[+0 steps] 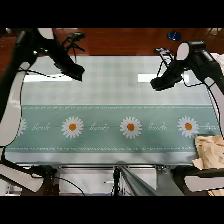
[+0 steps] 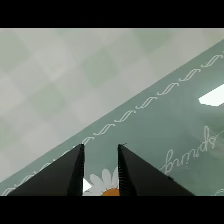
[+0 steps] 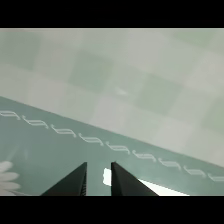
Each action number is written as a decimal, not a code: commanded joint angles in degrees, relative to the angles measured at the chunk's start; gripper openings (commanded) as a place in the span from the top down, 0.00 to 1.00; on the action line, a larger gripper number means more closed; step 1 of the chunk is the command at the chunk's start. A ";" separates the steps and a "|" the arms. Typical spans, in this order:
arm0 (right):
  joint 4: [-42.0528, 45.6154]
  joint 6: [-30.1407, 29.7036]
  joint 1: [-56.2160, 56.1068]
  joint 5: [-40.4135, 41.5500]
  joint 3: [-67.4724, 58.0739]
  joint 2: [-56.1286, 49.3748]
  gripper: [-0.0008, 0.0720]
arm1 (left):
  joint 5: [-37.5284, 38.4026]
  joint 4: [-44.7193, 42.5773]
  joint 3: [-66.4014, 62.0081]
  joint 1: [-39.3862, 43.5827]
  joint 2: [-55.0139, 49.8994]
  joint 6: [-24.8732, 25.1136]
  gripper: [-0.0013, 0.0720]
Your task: Fold the shirts.
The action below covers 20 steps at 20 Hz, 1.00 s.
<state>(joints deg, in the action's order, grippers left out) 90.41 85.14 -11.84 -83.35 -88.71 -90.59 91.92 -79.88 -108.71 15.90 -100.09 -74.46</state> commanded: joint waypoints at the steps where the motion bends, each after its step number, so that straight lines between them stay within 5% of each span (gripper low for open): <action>1: 9.70 0.79 -1.18 -10.34 -2.36 -0.96 0.64 | -0.17 -11.34 0.92 5.49 -1.38 -2.69 0.55; 2: 9.01 0.79 -0.04 -10.78 -2.36 -0.96 0.64 | -0.17 -12.81 0.92 5.79 -1.75 -4.31 0.38; 4: 7.08 0.79 2.12 -10.01 -2.36 -0.96 0.64 | -0.17 -13.57 0.90 5.70 -2.27 -7.34 0.21; 20: 3.61 2.97 3.98 -2.93 -2.36 -0.96 0.64 | -0.17 -13.55 0.90 5.66 -3.06 -7.28 0.22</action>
<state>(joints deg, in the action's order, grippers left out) 95.35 86.85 -7.86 -86.48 -91.00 -91.53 91.74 -93.41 -107.83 21.54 -102.87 -81.71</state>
